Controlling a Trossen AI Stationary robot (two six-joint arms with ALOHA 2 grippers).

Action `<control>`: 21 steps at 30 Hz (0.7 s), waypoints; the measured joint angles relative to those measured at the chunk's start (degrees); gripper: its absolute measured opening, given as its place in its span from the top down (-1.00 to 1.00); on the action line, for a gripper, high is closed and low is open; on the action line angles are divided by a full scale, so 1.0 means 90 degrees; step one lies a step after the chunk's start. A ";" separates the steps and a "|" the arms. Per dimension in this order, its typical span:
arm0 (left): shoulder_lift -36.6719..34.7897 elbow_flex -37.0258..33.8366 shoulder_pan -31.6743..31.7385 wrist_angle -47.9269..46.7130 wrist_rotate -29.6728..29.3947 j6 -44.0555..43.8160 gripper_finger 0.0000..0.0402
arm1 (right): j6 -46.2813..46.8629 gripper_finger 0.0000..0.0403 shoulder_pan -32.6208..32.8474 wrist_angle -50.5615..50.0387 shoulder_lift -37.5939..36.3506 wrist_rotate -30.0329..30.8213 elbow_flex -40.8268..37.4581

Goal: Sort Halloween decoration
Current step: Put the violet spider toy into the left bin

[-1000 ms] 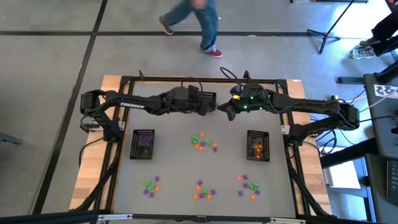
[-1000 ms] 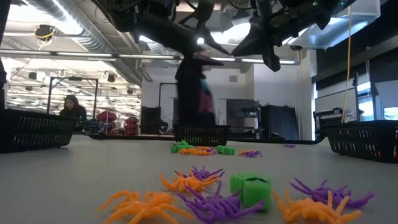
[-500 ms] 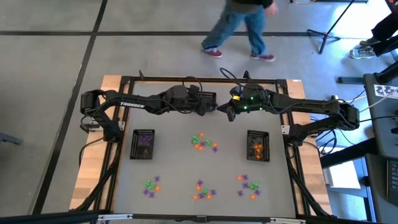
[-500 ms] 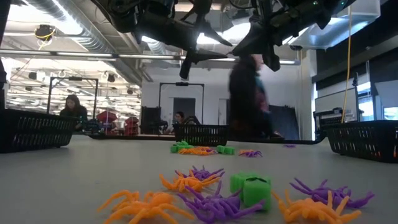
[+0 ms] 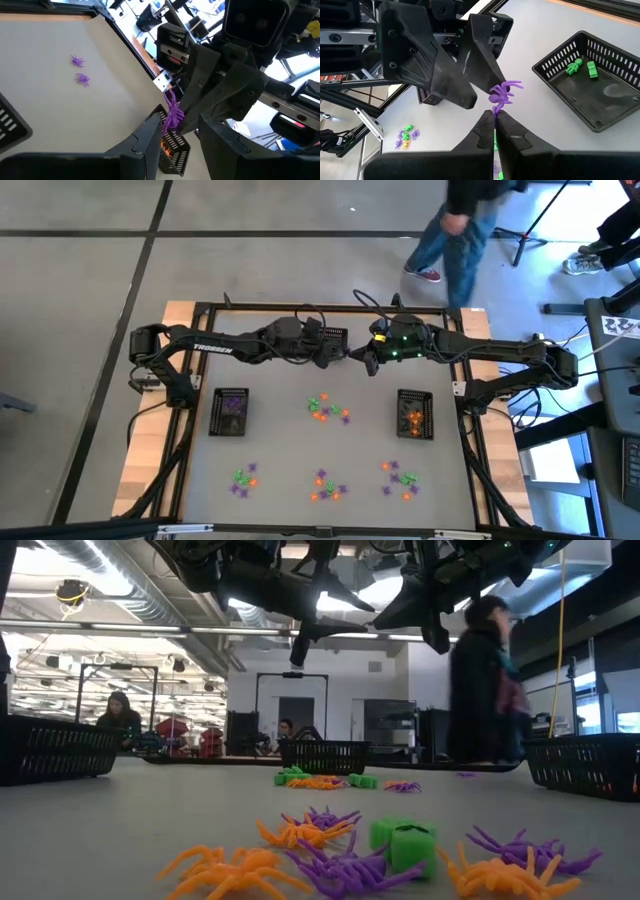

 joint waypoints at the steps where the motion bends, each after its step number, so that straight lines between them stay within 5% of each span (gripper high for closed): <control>1: 0.0002 0.0000 0.0000 0.0002 -0.0004 0.0003 0.40 | 0.0000 0.97 0.0000 0.0000 0.0000 0.0000 0.0000; 7: 0.0000 0.0000 -0.0005 0.0064 -0.0053 0.0182 0.49 | 0.0005 0.97 0.0000 0.0000 0.0000 0.0002 0.0000; 14: -0.0003 -0.0002 0.0002 0.0165 0.0274 0.0472 0.95 | 0.0017 0.97 0.0002 -0.0018 -0.0002 -0.0007 0.0000; 21: -0.0027 -0.0002 0.0036 0.0147 0.0490 0.0642 1.00 | -0.0030 0.93 0.0002 -0.0019 -0.0002 -0.0178 0.0000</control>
